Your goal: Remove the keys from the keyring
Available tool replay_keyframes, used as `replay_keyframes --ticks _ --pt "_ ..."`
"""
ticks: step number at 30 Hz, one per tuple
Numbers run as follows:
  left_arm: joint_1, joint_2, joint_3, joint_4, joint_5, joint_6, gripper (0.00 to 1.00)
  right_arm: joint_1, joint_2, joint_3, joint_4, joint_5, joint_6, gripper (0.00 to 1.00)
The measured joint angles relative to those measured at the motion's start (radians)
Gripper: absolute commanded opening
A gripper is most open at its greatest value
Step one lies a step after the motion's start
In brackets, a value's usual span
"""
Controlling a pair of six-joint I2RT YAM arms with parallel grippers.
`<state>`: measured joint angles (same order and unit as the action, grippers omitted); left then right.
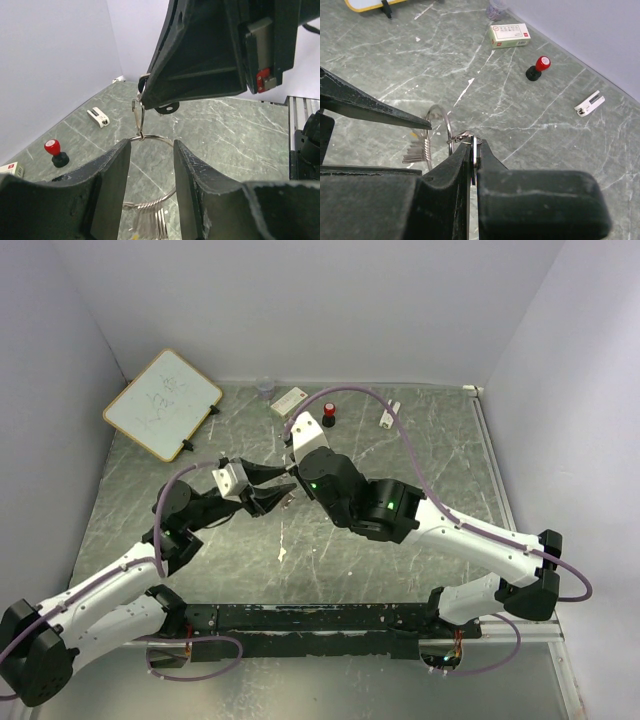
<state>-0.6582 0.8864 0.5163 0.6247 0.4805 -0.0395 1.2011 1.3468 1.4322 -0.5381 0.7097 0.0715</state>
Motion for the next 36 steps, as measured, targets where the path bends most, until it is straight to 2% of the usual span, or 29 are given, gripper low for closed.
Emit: replay_keyframes --ticks 22,36 --pt "0.0 0.095 -0.1 0.308 -0.006 -0.047 0.49 0.011 0.001 0.0 0.018 -0.023 -0.001 0.0" --pt "0.0 0.151 -0.105 0.401 -0.017 -0.072 0.48 0.022 0.006 0.0 0.025 -0.034 -0.002 0.0"
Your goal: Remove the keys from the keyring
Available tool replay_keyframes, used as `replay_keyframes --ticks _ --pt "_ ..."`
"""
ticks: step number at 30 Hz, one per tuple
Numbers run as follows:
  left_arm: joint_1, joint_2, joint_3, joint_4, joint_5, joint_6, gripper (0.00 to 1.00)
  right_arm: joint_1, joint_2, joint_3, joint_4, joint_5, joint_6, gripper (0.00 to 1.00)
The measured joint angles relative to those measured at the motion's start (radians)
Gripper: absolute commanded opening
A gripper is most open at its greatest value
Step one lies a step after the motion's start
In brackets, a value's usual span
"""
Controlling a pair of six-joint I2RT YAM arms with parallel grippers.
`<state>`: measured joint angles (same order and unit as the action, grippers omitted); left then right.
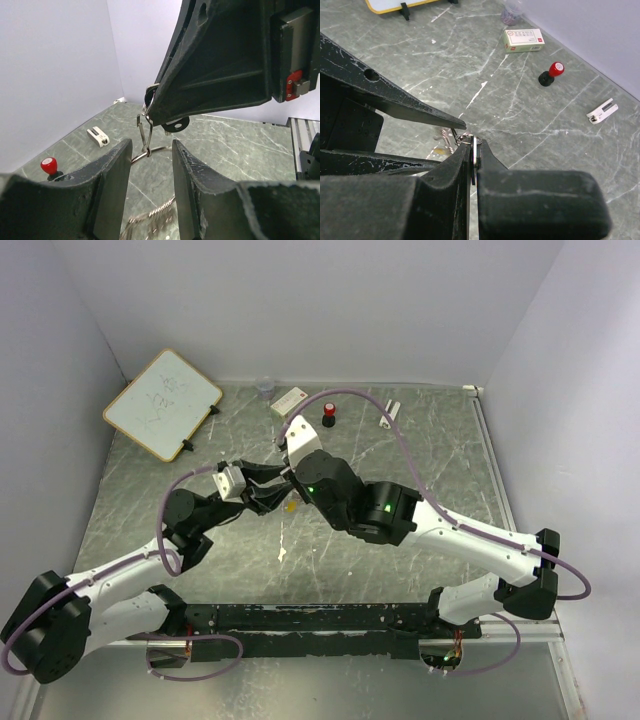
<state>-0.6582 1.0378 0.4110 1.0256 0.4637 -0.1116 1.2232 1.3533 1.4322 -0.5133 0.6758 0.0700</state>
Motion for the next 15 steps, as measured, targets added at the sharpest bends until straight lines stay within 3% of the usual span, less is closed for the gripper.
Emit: replay_keyframes --ticks 15 --pt "0.0 0.01 0.0 0.021 0.013 -0.001 0.41 0.005 0.003 0.0 0.016 -0.006 -0.005 0.0"
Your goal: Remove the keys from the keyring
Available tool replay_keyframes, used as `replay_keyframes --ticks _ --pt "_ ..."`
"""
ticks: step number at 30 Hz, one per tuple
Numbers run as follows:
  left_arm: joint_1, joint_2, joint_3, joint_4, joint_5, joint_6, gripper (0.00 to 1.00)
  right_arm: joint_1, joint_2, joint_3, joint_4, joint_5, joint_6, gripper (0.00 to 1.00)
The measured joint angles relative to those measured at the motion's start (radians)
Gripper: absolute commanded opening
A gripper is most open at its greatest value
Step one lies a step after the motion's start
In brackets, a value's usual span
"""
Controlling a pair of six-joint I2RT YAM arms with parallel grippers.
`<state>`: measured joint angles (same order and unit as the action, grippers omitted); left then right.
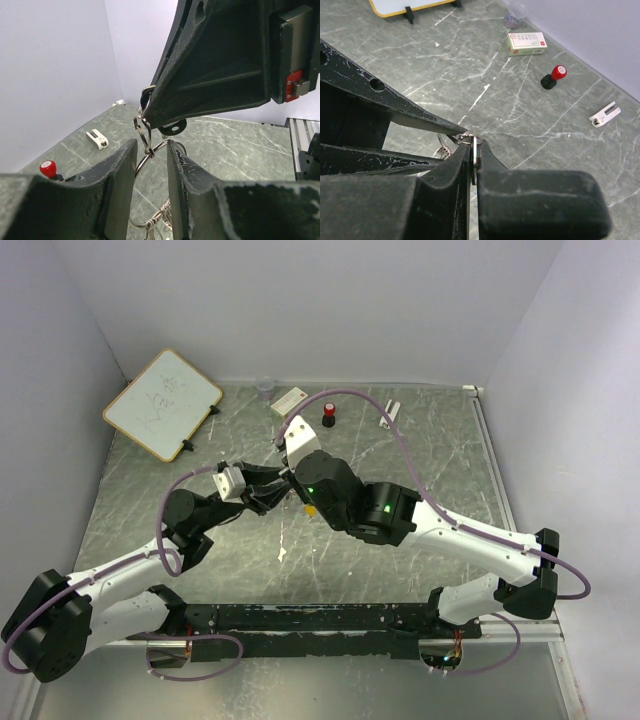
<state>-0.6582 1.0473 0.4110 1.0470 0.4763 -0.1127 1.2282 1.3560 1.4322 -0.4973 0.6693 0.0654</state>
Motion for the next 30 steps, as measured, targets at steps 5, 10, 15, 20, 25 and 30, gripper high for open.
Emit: replay_keyframes --ticks 5,10,15,20,25,30 --pt "0.0 0.002 0.0 0.005 0.0 0.0 0.4 0.003 0.001 0.0 0.001 -0.001 0.0 0.0" --pt "0.0 0.005 0.0 0.021 0.0 0.0 0.37 0.005 0.003 0.0 0.001 -0.002 0.0 0.0" --pt "0.0 0.005 0.0 0.027 0.0 -0.001 0.3 0.008 0.004 0.0 0.002 -0.003 0.0 0.0" --pt "0.0 0.005 0.0 0.026 0.0 0.0 0.29 0.008 0.004 0.0 0.003 -0.002 -0.003 0.0" --pt "0.0 0.005 0.0 0.027 0.0 -0.001 0.25 0.01 0.004 0.0 0.003 0.0 -0.004 0.0" --pt "0.0 0.005 0.0 0.025 -0.001 -0.001 0.07 0.011 0.004 0.0 0.003 0.001 -0.005 0.0"
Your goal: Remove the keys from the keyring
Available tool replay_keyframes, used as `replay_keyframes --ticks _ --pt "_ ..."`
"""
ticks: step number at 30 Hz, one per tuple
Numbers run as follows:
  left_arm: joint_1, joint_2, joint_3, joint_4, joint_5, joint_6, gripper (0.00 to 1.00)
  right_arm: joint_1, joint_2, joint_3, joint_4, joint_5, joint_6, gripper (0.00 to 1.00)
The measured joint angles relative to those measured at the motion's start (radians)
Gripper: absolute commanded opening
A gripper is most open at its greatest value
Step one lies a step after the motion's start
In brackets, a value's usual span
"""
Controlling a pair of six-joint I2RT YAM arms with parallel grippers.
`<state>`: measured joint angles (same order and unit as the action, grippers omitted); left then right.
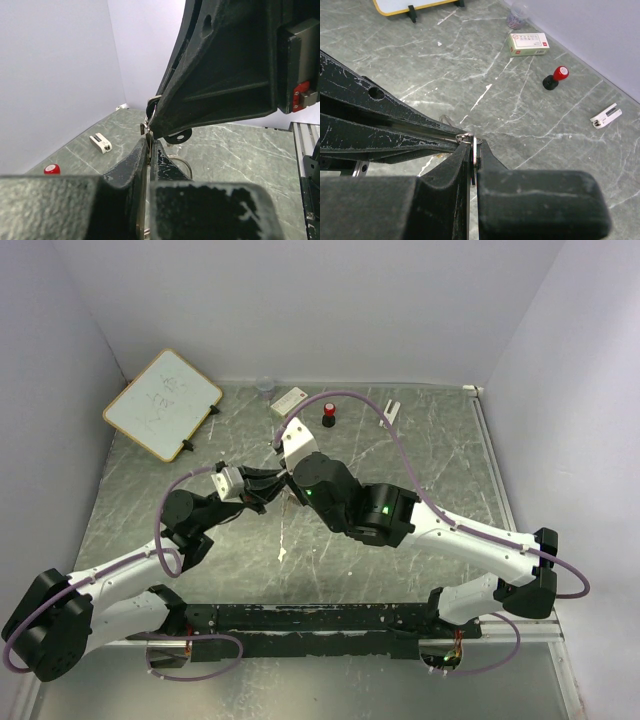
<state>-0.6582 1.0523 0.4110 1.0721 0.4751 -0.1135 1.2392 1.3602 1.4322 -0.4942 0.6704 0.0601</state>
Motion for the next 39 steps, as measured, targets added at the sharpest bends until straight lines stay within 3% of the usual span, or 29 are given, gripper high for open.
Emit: replay_keyframes --ticks 14,16,17,18,20,32,39 --pt "0.0 -0.053 0.0 -0.075 -0.046 0.032 0.07 0.006 0.0 0.0 0.0 0.003 0.001 0.0" --pt "0.0 -0.068 0.0 -0.095 -0.056 0.045 0.15 0.007 0.0 0.0 0.0 0.004 0.001 0.0" --pt "0.0 -0.072 0.001 -0.105 -0.058 0.051 0.3 0.007 0.0 0.0 0.0 0.004 0.0 0.0" --pt "0.0 -0.077 0.003 -0.117 -0.058 0.058 0.38 0.008 0.0 0.0 0.0 0.004 0.0 0.0" --pt "0.0 -0.082 0.008 -0.145 -0.058 0.07 0.44 0.008 0.0 0.0 0.0 0.014 -0.002 0.0" --pt "0.0 -0.095 0.007 -0.181 0.006 0.082 0.5 0.008 0.0 0.0 0.003 0.04 -0.014 0.0" --pt "0.0 -0.084 -0.01 -0.097 0.046 0.068 0.51 0.012 0.0 0.0 0.003 0.039 -0.014 0.0"
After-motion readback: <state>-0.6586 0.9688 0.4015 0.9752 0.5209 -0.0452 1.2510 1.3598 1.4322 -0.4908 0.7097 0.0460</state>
